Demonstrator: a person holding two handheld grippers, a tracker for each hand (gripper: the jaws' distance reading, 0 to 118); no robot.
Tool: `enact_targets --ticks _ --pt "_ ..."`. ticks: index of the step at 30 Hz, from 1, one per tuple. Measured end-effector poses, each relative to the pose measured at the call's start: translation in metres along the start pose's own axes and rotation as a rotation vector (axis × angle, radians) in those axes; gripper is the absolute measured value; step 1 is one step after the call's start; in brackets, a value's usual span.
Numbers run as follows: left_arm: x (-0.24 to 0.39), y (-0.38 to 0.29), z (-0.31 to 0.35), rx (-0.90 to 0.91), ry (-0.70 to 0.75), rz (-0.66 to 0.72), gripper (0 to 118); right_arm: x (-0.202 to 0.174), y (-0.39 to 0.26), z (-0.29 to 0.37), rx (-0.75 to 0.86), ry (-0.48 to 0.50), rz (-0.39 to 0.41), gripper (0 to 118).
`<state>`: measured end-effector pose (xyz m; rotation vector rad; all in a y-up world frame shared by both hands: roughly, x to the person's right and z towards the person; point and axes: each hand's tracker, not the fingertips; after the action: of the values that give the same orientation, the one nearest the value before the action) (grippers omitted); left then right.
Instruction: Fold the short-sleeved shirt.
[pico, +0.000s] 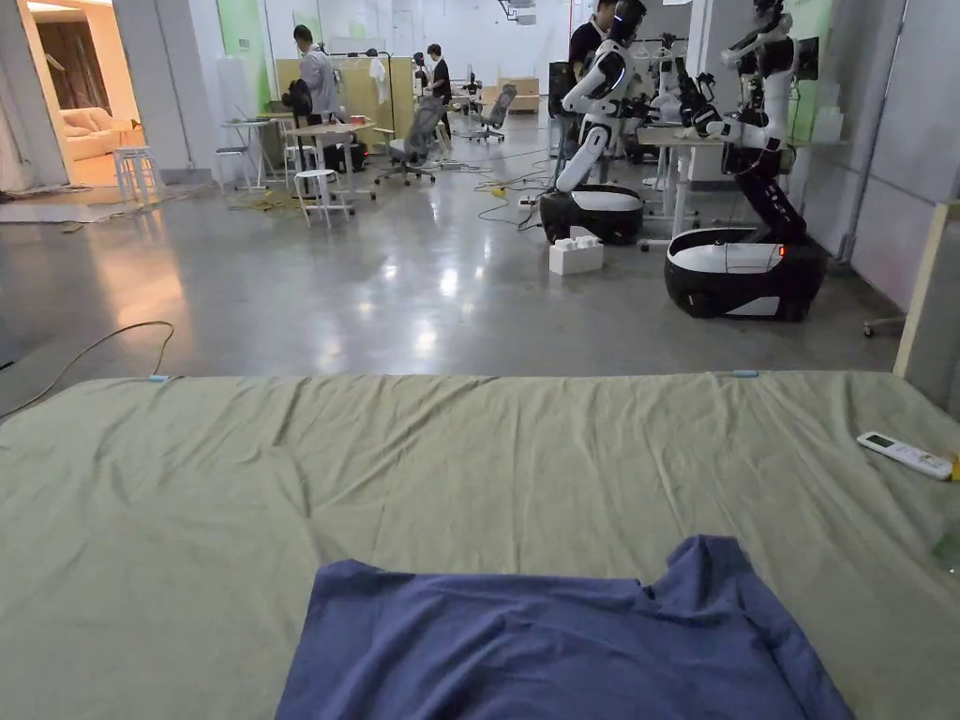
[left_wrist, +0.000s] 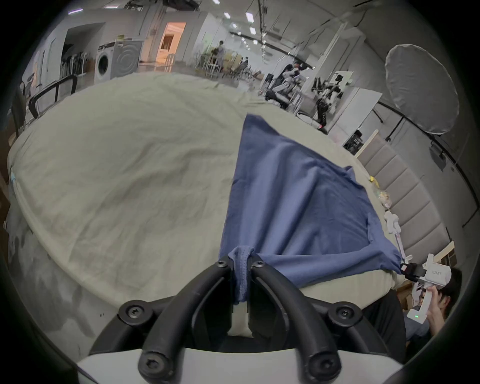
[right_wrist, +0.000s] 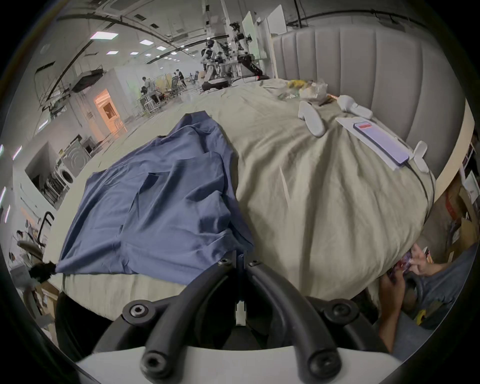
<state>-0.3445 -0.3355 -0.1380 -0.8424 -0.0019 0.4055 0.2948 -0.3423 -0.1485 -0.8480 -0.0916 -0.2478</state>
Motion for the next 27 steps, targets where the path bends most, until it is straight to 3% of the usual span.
enact_targets --ticks 1,2,4,5,7,11,17,22,24,26,27 --pt "-0.002 0.000 -0.002 -0.015 0.013 0.005 18 0.001 0.001 -0.003 -0.014 -0.015 -0.015 8" --pt "-0.003 0.000 -0.002 -0.017 0.031 0.000 30 0.002 0.003 -0.006 -0.032 -0.018 -0.024 22" --pt "-0.002 -0.004 0.014 0.049 0.031 -0.023 70 0.007 -0.002 0.002 -0.016 -0.016 -0.012 75" --pt "-0.001 -0.003 0.026 0.083 0.003 -0.041 79 0.005 -0.001 0.012 0.005 -0.023 -0.001 77" --pt "0.008 0.001 0.052 0.138 0.005 -0.093 85 -0.004 0.002 0.046 0.111 0.003 0.045 75" --pt "0.057 0.004 0.125 0.363 0.071 -0.266 85 -0.039 0.012 0.118 0.337 0.062 0.163 75" --pt "0.141 -0.016 0.206 0.743 0.048 -0.349 84 -0.088 0.017 0.184 0.658 0.136 0.164 76" --pt "0.184 -0.030 0.214 0.785 0.143 -0.453 80 -0.109 0.018 0.210 0.729 0.250 0.192 74" --pt "0.191 -0.033 0.217 0.779 0.124 -0.473 65 -0.114 0.016 0.214 0.731 0.267 0.214 65" --pt "0.195 -0.035 0.220 0.767 0.090 -0.468 26 -0.119 0.013 0.218 0.726 0.273 0.235 34" --pt "0.196 -0.036 0.221 0.766 0.078 -0.465 14 -0.122 0.012 0.218 0.724 0.270 0.242 18"
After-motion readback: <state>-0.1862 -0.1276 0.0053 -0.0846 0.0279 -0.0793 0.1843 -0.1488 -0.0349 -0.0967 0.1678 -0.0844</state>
